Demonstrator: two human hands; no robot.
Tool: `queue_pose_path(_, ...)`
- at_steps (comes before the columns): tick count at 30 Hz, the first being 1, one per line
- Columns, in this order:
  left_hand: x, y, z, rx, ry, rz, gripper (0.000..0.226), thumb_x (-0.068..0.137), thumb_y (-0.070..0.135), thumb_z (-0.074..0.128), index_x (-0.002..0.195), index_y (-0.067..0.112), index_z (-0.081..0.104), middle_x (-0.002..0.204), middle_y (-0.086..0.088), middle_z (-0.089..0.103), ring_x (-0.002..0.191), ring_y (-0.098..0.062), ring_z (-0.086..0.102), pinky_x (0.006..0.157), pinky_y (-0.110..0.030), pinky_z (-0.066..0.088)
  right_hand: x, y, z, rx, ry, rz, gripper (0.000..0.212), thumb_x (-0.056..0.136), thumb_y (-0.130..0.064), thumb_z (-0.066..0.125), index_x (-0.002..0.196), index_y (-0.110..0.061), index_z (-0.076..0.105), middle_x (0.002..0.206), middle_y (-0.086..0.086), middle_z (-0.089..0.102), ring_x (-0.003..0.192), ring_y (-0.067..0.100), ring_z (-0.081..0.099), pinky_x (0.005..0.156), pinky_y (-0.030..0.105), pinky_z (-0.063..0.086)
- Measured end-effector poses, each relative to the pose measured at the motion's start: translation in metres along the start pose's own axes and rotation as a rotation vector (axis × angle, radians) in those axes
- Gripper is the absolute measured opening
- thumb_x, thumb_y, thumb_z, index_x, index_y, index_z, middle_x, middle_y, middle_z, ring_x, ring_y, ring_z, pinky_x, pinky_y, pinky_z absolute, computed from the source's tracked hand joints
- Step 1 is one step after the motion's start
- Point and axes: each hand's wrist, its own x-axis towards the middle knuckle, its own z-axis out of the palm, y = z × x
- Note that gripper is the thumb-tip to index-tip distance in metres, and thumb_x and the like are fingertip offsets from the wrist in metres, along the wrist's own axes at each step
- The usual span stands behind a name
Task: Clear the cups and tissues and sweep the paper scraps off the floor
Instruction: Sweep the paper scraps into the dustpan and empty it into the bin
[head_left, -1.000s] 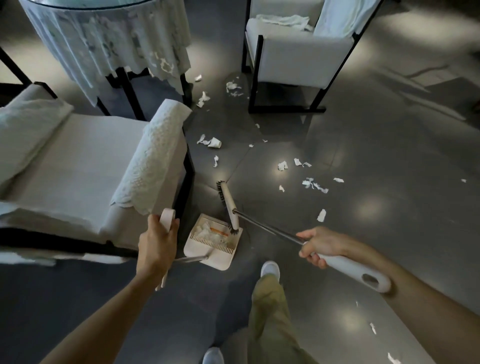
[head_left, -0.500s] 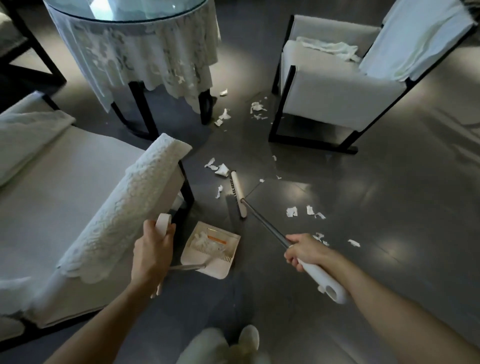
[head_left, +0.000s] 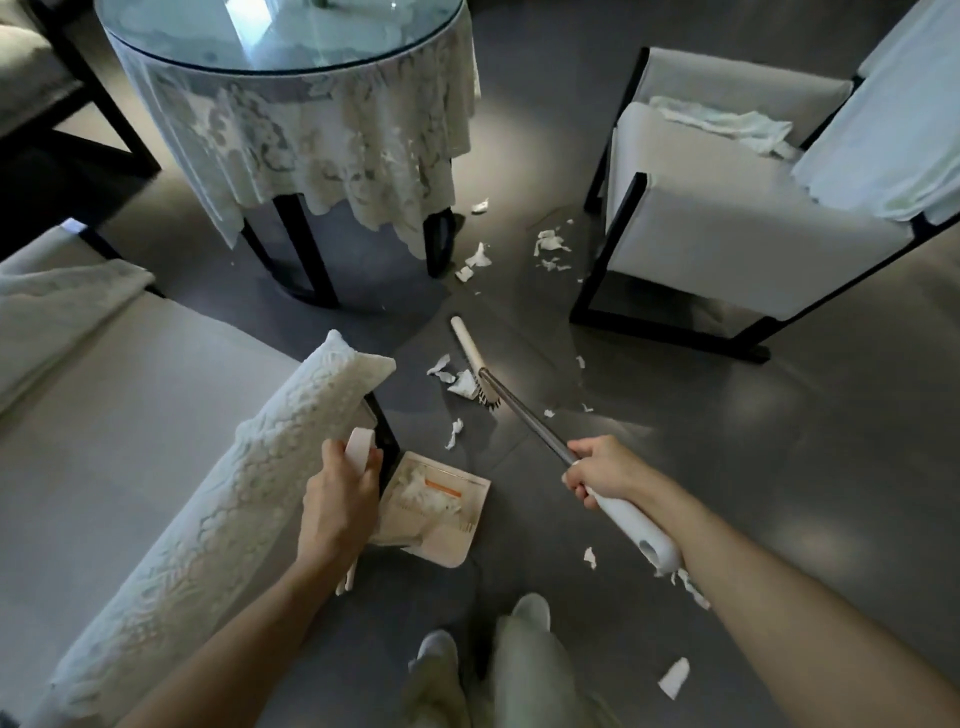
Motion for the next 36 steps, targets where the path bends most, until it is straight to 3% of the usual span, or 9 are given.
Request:
queue_pose_path(9, 0.086, 0.035, 0.024, -0.003, 0.152, -0.042, 0.019, 0.095, 0.041, 0.046, 0.097, 0.022, 0.043, 0.079, 0.003, 0.055, 0.062, -0.013, 0.056, 0.037, -0.017, 0.039, 0.114, -0.087, -0.045, -0.445, -0.051, -0.098, 0.045, 0.083, -0.002, 0.053, 0.126, -0.011, 0.058, 0.073, 0.008, 0.063, 0.050, 0.015, 0.056, 0.044, 0.024, 0.050)
queue_pose_path(13, 0.104, 0.054, 0.041, 0.063, 0.243, -0.016, 0.019, 0.094, 0.041, 0.047, 0.097, 0.023, 0.045, 0.076, 0.014, 0.046, 0.067, -0.003, 0.048, 0.051, -0.030, 0.039, 0.133, -0.113, -0.054, -0.687, -0.141, -0.103, 0.043, 0.084, -0.007, 0.054, 0.126, -0.012, 0.057, 0.085, 0.012, 0.069, 0.065, 0.024, 0.065, 0.063, 0.035, 0.057)
queue_pose_path(16, 0.117, 0.071, 0.052, 0.058, 0.258, -0.030, 0.020, 0.094, 0.043, 0.046, 0.094, 0.023, 0.043, 0.075, 0.018, 0.043, 0.067, -0.001, 0.043, 0.055, -0.032, 0.037, 0.120, -0.116, -0.058, -0.858, -0.262, -0.111, 0.040, 0.082, -0.007, 0.053, 0.121, -0.013, 0.059, 0.080, 0.009, 0.063, 0.058, 0.020, 0.058, 0.049, 0.027, 0.047)
queue_pose_path(19, 0.127, 0.084, 0.056, 0.064, 0.289, -0.023, 0.018, 0.095, 0.043, 0.044, 0.095, 0.025, 0.041, 0.074, 0.015, 0.047, 0.063, -0.004, 0.047, 0.049, -0.027, 0.036, 0.092, -0.109, -0.063, -0.962, -0.351, -0.083, 0.035, 0.081, -0.007, 0.049, 0.114, -0.012, 0.061, 0.089, 0.012, 0.065, 0.080, 0.028, 0.066, 0.054, 0.028, 0.045)
queue_pose_path(22, 0.135, 0.096, 0.057, 0.087, 0.252, -0.036, 0.021, 0.095, 0.045, 0.043, 0.096, 0.024, 0.040, 0.083, -0.001, 0.055, 0.070, -0.023, 0.057, 0.062, -0.044, 0.052, 0.071, -0.119, -0.083, -0.767, -0.441, 0.007, 0.044, 0.081, 0.001, 0.049, 0.123, -0.007, 0.059, 0.063, 0.009, 0.055, 0.056, 0.024, 0.059, 0.048, 0.027, 0.041)
queue_pose_path(25, 0.137, 0.106, 0.057, 0.093, 0.211, -0.026, 0.024, 0.094, 0.046, 0.044, 0.097, 0.023, 0.039, 0.091, -0.008, 0.056, 0.077, -0.031, 0.058, 0.070, -0.052, 0.053, 0.063, -0.136, -0.117, -0.557, -0.480, 0.080, 0.051, 0.080, 0.007, 0.051, 0.132, 0.003, 0.051, 0.058, 0.009, 0.048, 0.047, 0.015, 0.045, 0.038, 0.019, 0.037)
queue_pose_path(30, 0.138, 0.119, 0.062, 0.044, 0.173, -0.018, 0.024, 0.093, 0.048, 0.044, 0.097, 0.026, 0.038, 0.088, -0.008, 0.057, 0.075, -0.030, 0.058, 0.069, -0.050, 0.053, 0.053, -0.144, -0.156, -0.437, -0.421, 0.039, 0.058, 0.081, 0.006, 0.054, 0.134, -0.017, 0.051, 0.068, 0.010, 0.053, 0.045, 0.011, 0.047, 0.036, 0.018, 0.038)
queue_pose_path(34, 0.157, 0.140, 0.063, 0.067, 0.194, 0.020, 0.029, 0.094, 0.043, 0.045, 0.094, 0.015, 0.041, 0.085, -0.016, 0.058, 0.064, -0.025, 0.051, 0.059, -0.040, 0.043, 0.062, -0.157, -0.179, -0.304, -0.361, 0.016, 0.063, 0.083, 0.008, 0.053, 0.140, -0.018, 0.043, 0.070, 0.009, 0.054, 0.042, 0.009, 0.047, 0.035, 0.017, 0.038)
queue_pose_path(36, 0.172, 0.153, 0.063, 0.056, 0.186, 0.025, 0.032, 0.094, 0.045, 0.044, 0.095, 0.014, 0.040, 0.085, -0.016, 0.057, 0.066, -0.029, 0.054, 0.062, -0.044, 0.050, 0.072, -0.162, -0.189, -0.230, -0.318, 0.008, 0.065, 0.084, 0.008, 0.053, 0.143, -0.017, 0.040, 0.069, 0.008, 0.055, 0.038, 0.007, 0.048, 0.035, 0.017, 0.038)
